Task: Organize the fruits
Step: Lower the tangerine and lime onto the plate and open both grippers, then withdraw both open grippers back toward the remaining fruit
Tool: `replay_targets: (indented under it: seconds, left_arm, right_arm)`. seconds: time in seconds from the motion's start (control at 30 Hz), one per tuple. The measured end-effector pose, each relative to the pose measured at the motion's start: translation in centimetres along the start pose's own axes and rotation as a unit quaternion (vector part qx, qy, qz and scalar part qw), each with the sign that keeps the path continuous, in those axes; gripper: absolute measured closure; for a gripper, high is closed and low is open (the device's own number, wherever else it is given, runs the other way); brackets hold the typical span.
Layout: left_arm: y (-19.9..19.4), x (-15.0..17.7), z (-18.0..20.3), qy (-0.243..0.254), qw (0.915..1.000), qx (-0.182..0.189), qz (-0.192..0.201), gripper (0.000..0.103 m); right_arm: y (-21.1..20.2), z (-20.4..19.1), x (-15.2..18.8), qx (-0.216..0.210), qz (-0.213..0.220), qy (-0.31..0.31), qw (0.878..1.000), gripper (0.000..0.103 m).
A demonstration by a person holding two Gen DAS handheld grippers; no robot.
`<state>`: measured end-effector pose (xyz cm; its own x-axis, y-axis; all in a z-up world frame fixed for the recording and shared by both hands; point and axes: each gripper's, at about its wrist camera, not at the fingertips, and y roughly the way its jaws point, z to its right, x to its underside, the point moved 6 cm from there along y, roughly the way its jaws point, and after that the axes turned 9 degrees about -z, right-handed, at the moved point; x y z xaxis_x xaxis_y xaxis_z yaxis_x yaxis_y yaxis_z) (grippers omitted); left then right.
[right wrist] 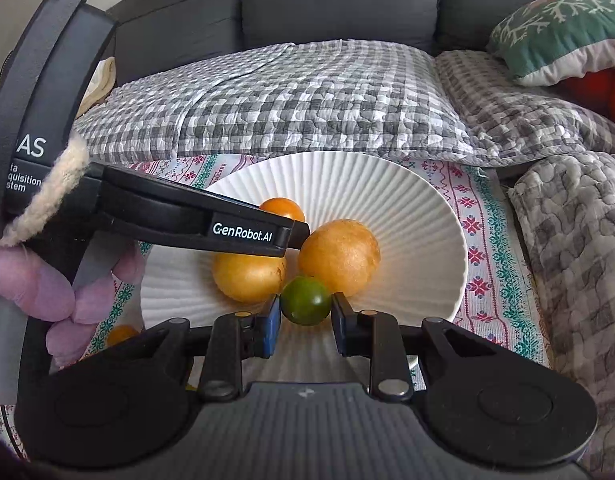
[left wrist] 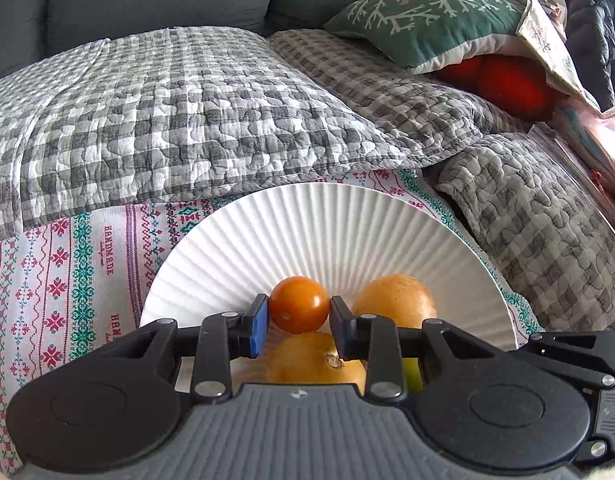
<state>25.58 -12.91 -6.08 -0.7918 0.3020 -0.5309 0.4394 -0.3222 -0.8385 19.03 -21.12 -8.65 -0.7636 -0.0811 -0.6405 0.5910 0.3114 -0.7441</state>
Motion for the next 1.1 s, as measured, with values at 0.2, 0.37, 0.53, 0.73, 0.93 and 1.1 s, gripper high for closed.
replay_targets:
  seconds: [0.2,0.37,0.53,0.73,0.93,1.1]
  left_arm:
    - [-0.1,0.0,0.3,0.007,1.0000,-0.002,0.005,0.080]
    - [-0.7,0.1,0.3,0.008,0.9999,-0.004,0.011,0.066]
    - [-1.9,0.2,0.2,0.002,0.9997,-0.008,0.021,0.051]
    - [-4.1,0.7,0.0,-0.001,0.9993,-0.014,0.036,0.036]
    - [-6.6,1.7,-0.3,-0.005,0.9985,-0.023,0.048,0.023]
    - [-8.4,3.3,-0.6,-0.005,0.9981,-0.032,0.052,0.015]
  right_arm:
    - [0.1,-0.1,-0.2,0.007,-0.004,-0.005,1.000,0.077]
    - [-0.6,0.0,-0.2,0.010,0.002,-0.004,1.000,0.060]
    - [-1.8,-0.1,-0.2,0.011,0.007,-0.003,1.000,0.048]
    - [-3.2,-0.5,0.0,0.010,0.009,-0.001,1.000,0.037]
    - [-4.9,-1.3,0.7,0.014,0.006,0.000,1.000,0.027]
    - [-6.1,-2.1,1.2,0.016,0.005,-0.002,1.000,0.020]
